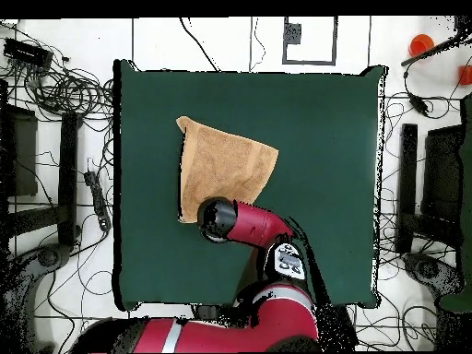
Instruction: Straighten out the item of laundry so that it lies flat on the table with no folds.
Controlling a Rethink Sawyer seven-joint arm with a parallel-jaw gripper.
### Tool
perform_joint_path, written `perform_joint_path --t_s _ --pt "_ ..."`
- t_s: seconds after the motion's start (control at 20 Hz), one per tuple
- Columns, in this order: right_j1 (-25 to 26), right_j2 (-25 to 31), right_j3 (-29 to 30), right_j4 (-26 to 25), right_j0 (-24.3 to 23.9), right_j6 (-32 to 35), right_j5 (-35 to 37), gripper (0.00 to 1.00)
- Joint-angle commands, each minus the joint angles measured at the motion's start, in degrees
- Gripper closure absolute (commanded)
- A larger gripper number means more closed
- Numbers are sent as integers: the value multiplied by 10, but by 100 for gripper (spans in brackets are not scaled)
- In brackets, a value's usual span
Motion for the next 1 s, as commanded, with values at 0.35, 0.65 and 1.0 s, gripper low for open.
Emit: perform_joint_path --t_s 0.35,0.65,1.0 --pt "46 84 51 50 5 149 -102 0" --pt "60 93 55 55 1 155 -140 0" --pt "67 90 51 61 12 158 -150 0"
